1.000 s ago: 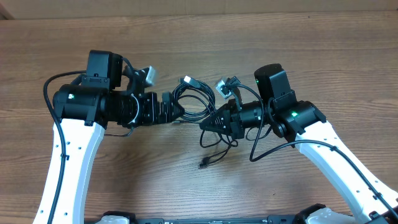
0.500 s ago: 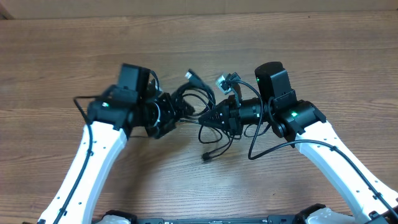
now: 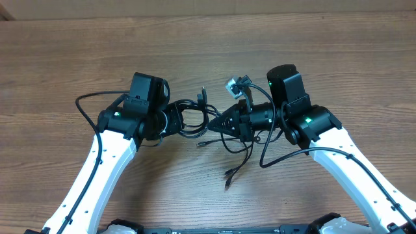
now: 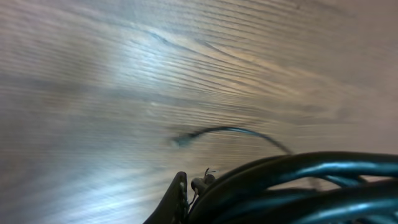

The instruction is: Untangle cables

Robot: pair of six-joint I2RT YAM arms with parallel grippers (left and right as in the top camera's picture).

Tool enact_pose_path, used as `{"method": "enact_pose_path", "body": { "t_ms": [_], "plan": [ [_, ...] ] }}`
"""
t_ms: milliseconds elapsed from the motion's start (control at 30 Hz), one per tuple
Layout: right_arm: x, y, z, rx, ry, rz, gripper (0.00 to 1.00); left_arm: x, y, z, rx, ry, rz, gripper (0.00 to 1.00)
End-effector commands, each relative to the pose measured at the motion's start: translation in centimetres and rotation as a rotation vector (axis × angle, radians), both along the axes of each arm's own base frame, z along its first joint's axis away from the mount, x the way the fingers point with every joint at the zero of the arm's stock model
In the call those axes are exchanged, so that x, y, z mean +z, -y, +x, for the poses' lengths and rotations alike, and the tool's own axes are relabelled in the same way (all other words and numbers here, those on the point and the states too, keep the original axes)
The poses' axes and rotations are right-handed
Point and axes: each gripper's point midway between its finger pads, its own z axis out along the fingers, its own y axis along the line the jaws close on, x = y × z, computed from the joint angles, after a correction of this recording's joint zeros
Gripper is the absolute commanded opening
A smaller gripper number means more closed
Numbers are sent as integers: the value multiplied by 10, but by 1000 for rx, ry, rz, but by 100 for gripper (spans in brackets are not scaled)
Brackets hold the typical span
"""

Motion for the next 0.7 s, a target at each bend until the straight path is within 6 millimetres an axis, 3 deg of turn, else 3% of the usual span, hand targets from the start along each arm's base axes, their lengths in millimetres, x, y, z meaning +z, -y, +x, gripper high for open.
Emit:
{"method": "enact_pose_path", "body": {
  "t_ms": [0,67,233,500,667],
  "plan": [
    [28,3,5,-33,100,20,4,-11,-39,-1,-73,41,247,4],
    [29,3,6,-33,116,25,4,-15,-52,-8,-74,13,317,4],
    [26,8,35,-163,217,-39,4,-20,-50,-26,-261,-19,363,4],
    [12,36,86,-398,417,-236,4,-5,31,-70,-802,76,20,4],
    [-4,50,92,-464,390,-333,4,4,46,-82,-903,111,-86,5]
  ]
}}
